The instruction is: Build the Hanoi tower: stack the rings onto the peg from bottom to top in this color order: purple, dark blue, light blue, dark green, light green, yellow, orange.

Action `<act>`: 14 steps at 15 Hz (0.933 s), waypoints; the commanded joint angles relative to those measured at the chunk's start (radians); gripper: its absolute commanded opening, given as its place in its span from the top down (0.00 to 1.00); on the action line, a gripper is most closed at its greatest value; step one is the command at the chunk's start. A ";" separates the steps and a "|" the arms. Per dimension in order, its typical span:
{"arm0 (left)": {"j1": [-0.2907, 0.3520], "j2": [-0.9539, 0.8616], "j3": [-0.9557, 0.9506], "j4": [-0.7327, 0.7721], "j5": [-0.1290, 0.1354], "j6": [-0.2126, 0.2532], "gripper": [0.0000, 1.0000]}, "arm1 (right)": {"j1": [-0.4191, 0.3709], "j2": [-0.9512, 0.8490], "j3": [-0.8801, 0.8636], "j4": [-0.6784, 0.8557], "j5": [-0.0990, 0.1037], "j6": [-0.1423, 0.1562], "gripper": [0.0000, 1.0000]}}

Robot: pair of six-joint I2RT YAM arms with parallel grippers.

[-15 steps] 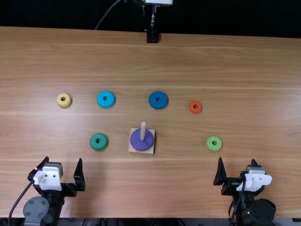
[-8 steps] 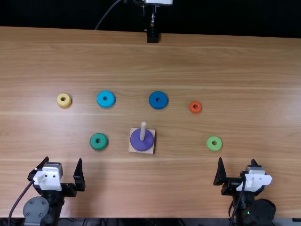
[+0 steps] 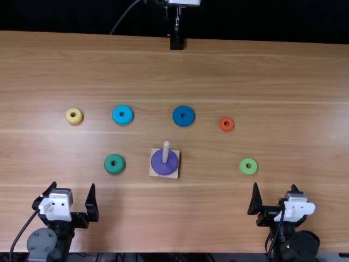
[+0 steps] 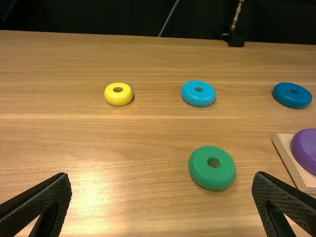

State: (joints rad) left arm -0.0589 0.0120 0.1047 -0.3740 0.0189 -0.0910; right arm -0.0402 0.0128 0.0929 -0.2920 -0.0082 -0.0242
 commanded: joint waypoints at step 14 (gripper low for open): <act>-0.007 -0.012 -0.105 -0.077 0.003 0.006 0.00 | -0.003 0.067 0.234 -0.039 0.003 0.017 0.00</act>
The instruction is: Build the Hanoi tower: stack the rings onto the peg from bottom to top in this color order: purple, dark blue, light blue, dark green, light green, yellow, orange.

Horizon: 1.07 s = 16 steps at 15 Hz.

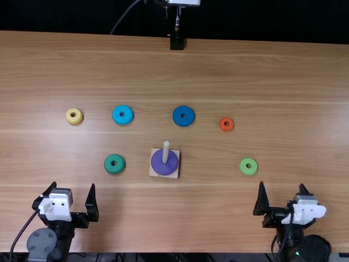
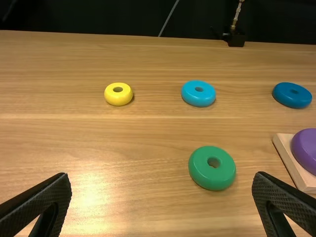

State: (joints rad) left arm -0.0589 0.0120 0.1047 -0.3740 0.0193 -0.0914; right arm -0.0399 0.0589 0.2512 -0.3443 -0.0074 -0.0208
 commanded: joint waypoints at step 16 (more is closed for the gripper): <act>-0.007 -0.012 -0.105 -0.077 0.003 0.007 0.00 | 0.308 1.116 0.935 -0.266 -0.129 0.013 0.00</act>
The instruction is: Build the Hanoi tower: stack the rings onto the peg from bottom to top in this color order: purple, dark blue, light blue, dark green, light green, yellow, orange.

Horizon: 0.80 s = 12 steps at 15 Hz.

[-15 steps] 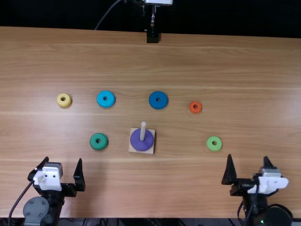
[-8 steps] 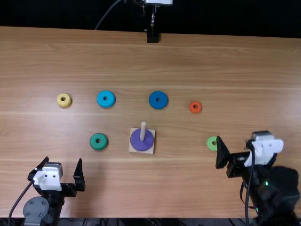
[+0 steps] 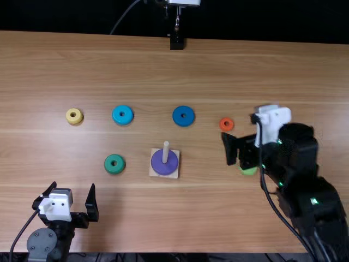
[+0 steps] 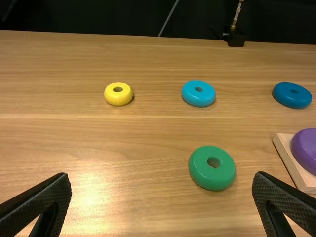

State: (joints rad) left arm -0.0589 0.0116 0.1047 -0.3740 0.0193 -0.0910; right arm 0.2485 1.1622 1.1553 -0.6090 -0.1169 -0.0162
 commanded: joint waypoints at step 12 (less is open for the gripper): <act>-0.007 -0.012 -0.105 -0.077 0.003 0.006 0.00 | 0.164 0.803 0.541 -0.073 -0.017 0.224 0.00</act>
State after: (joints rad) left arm -0.0589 0.0120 0.1047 -0.3744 0.0189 -0.0906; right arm 0.4057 1.9469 1.6562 -0.6815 -0.1314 0.1902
